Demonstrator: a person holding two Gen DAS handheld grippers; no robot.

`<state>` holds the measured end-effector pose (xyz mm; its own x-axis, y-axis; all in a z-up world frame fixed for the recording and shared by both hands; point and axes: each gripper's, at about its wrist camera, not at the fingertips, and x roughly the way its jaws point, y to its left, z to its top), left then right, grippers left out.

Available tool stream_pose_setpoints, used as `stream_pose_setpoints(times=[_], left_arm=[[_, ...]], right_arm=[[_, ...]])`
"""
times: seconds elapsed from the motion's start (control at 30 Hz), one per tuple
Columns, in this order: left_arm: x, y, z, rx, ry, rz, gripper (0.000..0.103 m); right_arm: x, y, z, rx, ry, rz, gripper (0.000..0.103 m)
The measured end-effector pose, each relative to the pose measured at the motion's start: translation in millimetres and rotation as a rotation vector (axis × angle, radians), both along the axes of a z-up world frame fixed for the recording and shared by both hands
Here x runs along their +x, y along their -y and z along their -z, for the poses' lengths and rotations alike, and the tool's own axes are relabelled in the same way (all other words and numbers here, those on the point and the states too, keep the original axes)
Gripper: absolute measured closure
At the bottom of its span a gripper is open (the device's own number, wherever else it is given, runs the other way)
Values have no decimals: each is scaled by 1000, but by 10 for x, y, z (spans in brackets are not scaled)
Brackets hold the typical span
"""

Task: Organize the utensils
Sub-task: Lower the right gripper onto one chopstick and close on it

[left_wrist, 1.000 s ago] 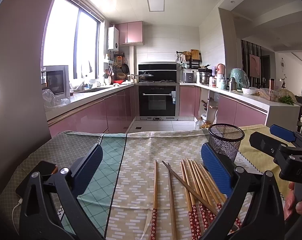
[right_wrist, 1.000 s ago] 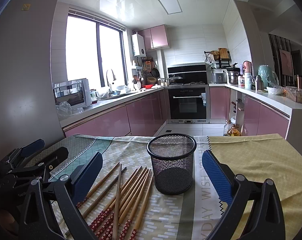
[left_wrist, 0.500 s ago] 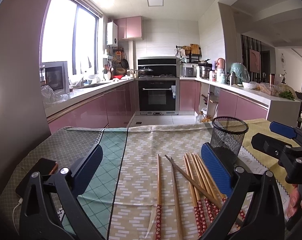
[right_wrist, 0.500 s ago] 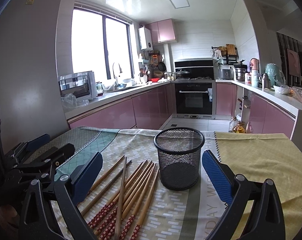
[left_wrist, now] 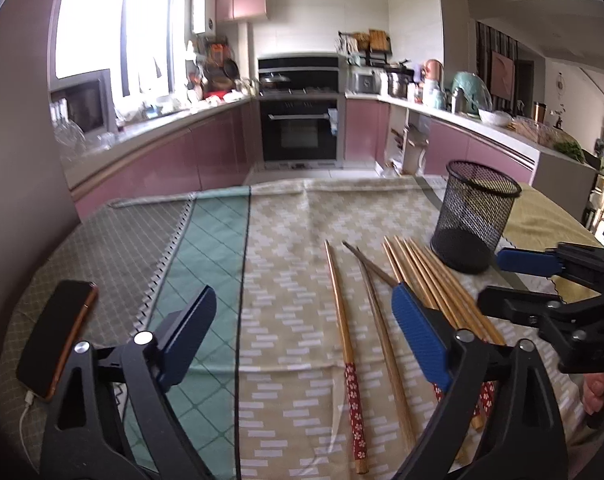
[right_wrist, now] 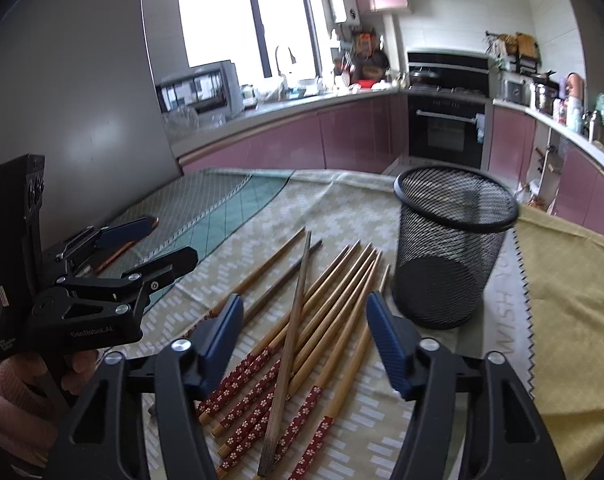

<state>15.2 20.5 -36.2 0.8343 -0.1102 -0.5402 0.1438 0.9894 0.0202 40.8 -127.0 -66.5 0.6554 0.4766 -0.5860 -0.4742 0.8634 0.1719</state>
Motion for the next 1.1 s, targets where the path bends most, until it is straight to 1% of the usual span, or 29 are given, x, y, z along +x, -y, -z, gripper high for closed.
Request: stream_pose_setpoints(times=[0.07,0.1,0.13,0.17,0.2,0.3,0.37,0.43,0.53,0.67,0.73,0.87,0.9,0.97,1.03,1.1], left_arm=[[71,-13,65,0,-49,11,20],[104,-11,96,5,-67,12,24],[139,-11,128,8,-85,15,29],[174,-16,156,9,-109,19,30],[199,-11,180,6,-125,24,33],[280,-13,243,-8,-169,43,37],[317,7,263,9,-188,45,40],[365,36,294,18,-205,54,48],[425,76,331,20,-228,67,51],[478,124,350,22,-241,87,54],[515,153,368,23,-255,99,60],[582,191,418,13,-298,119,65],[603,199,431,11,-307,121,67],[627,208,430,4,-310,126,68],[661,214,428,-5,-318,127,77],[684,218,437,-19,-326,127,80]], right_arm=[[68,-91,62,-33,-32,-23,51],[113,-137,100,-52,-53,-30,54],[143,-161,131,-63,-70,-39,58],[189,-204,176,-75,-99,-54,61],[224,-231,209,-81,-119,-59,66],[288,-271,260,-94,-148,-69,75],[315,-292,251,-102,-150,-68,76],[328,-297,240,-102,-148,-70,77],[369,-343,240,-122,-148,-76,80],[440,-372,254,-137,-160,-78,81],[481,-388,253,-145,-164,-73,82],[534,-415,253,-153,-176,-79,86],[550,-421,264,-151,-191,-84,89],[558,-411,260,-139,-198,-83,89],[574,-388,265,-119,-213,-78,91],[581,-342,275,-91,-226,-72,95]])
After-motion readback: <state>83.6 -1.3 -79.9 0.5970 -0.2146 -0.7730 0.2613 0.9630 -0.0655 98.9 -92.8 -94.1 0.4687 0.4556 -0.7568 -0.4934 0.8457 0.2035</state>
